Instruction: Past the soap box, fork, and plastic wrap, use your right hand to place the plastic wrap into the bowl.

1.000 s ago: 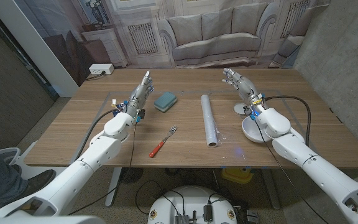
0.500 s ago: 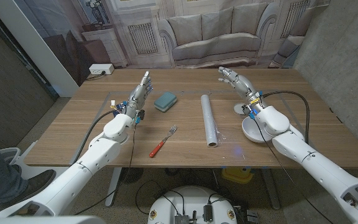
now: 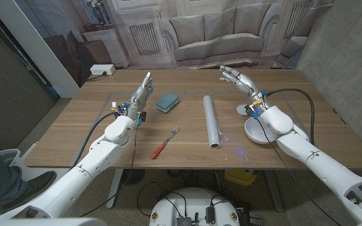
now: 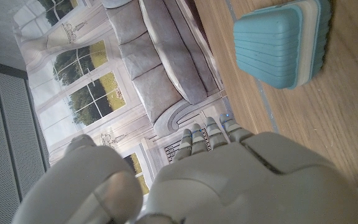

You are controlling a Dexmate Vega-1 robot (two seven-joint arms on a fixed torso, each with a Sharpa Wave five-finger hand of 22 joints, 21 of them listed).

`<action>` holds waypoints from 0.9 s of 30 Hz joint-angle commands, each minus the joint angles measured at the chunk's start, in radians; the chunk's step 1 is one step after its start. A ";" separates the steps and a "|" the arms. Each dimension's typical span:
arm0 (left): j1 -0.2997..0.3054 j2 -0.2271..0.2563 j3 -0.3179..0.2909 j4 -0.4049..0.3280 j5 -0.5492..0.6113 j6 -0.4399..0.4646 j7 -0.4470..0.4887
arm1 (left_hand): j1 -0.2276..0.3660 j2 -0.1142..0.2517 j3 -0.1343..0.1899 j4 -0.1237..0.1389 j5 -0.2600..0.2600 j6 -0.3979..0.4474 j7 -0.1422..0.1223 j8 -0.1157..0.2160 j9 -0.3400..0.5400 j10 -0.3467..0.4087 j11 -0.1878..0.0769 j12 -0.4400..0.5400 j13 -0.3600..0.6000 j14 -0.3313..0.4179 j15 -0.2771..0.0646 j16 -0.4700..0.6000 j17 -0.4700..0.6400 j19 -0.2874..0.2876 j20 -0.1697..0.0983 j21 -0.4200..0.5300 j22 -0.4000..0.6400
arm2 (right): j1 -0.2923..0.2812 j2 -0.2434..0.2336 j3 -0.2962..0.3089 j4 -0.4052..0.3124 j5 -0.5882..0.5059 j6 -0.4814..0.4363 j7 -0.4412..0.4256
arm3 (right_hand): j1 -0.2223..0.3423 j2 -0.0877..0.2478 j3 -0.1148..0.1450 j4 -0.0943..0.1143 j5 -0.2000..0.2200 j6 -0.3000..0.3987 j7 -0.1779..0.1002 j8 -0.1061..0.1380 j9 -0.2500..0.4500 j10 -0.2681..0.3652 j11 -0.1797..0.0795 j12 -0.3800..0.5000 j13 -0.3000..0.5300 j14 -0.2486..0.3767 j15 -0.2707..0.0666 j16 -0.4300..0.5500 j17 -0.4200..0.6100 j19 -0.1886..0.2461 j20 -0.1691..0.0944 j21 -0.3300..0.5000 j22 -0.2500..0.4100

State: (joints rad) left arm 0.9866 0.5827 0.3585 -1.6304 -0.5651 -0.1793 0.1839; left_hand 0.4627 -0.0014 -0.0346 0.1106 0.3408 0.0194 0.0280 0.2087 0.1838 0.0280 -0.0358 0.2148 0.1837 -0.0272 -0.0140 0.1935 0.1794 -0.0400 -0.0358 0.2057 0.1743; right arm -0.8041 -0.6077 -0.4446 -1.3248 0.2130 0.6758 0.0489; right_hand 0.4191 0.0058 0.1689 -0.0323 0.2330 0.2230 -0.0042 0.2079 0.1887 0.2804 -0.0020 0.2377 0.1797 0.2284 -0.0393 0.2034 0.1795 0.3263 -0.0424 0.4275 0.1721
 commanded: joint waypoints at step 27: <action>0.071 0.016 -0.020 -0.085 0.030 0.006 0.061 | 0.014 0.006 -0.006 -0.003 0.007 0.013 0.000 0.003 0.004 0.010 -0.003 0.000 0.006 0.006 -0.001 -0.001 0.003 0.000 0.002 -0.005 0.005 | 0.090 -0.029 -0.006 0.063 -0.576 0.183 -0.299 | 0.007 0.005 -0.008 -0.017 0.041 0.005 -0.049 -0.004 0.005 0.030 -0.059 -0.001 0.007 0.043 -0.100 -0.001 0.004 0.057 -0.153 -0.031 0.000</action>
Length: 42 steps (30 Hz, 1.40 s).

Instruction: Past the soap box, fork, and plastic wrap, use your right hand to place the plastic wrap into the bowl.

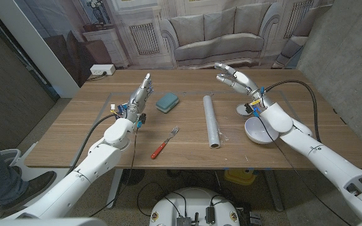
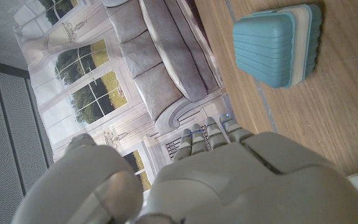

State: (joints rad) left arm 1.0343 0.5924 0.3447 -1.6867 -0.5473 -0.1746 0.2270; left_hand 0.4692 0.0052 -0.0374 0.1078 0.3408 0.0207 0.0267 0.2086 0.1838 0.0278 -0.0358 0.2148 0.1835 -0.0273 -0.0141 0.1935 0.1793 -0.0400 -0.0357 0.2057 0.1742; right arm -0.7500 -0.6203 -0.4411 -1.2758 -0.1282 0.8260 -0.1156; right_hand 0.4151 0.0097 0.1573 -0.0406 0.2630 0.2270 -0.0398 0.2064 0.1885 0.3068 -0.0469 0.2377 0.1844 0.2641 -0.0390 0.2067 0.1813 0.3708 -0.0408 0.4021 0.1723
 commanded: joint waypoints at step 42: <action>0.110 0.028 -0.045 -0.126 0.042 0.011 0.080 | 0.012 0.004 -0.012 -0.001 0.008 0.017 -0.001 -0.001 0.004 0.013 -0.003 -0.004 0.006 0.009 -0.001 -0.003 0.003 0.000 0.003 -0.006 0.005 | 0.099 -0.194 -0.129 -0.117 -0.570 -0.139 -0.312 | 0.171 0.024 0.054 -0.099 0.092 0.045 -0.080 0.004 0.004 0.005 -0.061 -0.014 0.004 0.017 -0.120 -0.018 0.000 0.036 -0.160 -0.065 0.000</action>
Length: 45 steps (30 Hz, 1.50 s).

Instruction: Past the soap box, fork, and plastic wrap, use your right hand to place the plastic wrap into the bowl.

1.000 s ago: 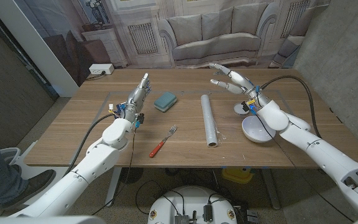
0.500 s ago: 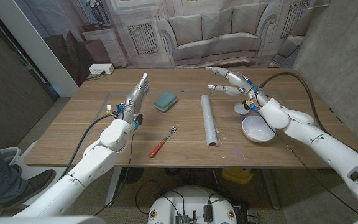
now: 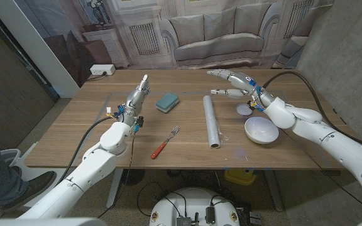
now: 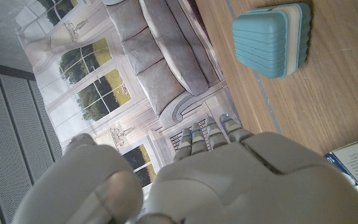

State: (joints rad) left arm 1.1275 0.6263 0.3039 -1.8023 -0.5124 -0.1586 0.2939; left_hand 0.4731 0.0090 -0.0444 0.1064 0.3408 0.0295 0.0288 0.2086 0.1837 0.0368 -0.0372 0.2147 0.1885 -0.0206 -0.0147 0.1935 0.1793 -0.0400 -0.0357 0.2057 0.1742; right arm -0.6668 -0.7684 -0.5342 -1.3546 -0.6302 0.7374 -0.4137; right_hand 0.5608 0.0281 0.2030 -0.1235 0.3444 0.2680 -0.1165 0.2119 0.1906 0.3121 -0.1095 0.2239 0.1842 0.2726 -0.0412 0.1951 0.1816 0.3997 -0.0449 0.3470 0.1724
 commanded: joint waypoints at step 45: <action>0.039 -0.008 -0.016 -0.027 0.015 0.010 0.041 | 0.013 0.008 -0.013 0.000 0.009 0.017 -0.002 -0.003 0.004 0.010 -0.001 -0.005 0.001 0.006 -0.002 -0.003 0.004 -0.001 0.007 -0.006 0.005 | 0.101 -0.142 -0.160 -0.168 -0.332 -0.207 0.056 | 0.190 -0.004 0.051 -0.055 0.033 -0.008 -0.037 -0.011 0.003 -0.032 -0.020 -0.014 0.005 -0.036 -0.098 -0.019 0.000 -0.030 -0.132 -0.068 0.005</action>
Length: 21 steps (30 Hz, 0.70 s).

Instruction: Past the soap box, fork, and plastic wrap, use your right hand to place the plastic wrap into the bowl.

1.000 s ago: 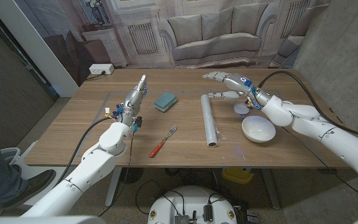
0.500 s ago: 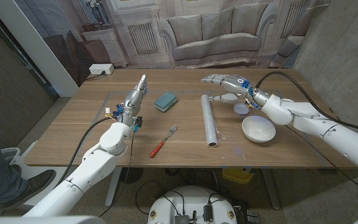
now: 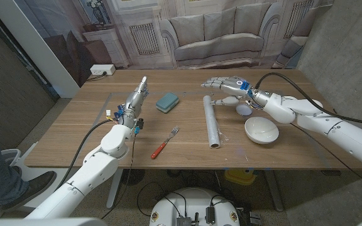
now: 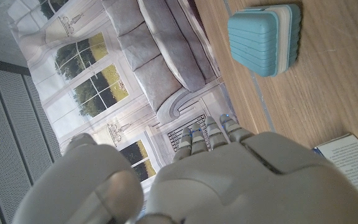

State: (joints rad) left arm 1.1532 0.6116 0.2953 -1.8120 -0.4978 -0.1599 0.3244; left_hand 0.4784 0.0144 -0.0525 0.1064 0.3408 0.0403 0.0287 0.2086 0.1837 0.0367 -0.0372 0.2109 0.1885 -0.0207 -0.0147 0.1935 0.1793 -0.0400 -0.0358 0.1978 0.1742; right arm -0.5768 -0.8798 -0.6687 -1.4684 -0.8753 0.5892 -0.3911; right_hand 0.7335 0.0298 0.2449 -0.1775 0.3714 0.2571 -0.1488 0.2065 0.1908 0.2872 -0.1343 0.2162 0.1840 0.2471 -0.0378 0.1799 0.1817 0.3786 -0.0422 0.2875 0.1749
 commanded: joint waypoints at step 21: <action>0.031 -0.001 -0.010 -0.016 -0.004 0.011 0.022 | 0.011 0.007 -0.009 0.000 0.009 0.009 0.002 -0.004 0.004 0.012 0.007 -0.003 0.001 0.006 0.002 -0.004 0.004 -0.002 0.008 0.001 0.005 | 0.017 -0.051 -0.057 -0.101 -0.138 -0.117 0.134 | 0.158 -0.010 0.044 0.000 0.003 -0.033 -0.052 -0.014 0.006 -0.080 -0.016 -0.021 0.006 -0.101 -0.067 -0.009 0.000 -0.079 -0.108 -0.062 0.006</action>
State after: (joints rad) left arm 1.1727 0.6171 0.2873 -1.8301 -0.4988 -0.1438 0.3393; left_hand 0.4824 0.0184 -0.0553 0.1036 0.3408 0.0401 0.0287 0.2086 0.1837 0.0388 -0.0351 0.2110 0.1884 -0.0207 -0.0146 0.1935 0.1793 -0.0400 -0.0357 0.1978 0.1742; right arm -0.5641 -0.9198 -0.7083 -1.5495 -0.9839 0.4955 -0.3089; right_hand 0.8776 0.0262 0.2823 -0.1755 0.3714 0.2253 -0.1950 0.1946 0.1933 0.2148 -0.1525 0.2000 0.1883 0.1569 -0.0379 0.1732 0.1818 0.3057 -0.0409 0.2321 0.1795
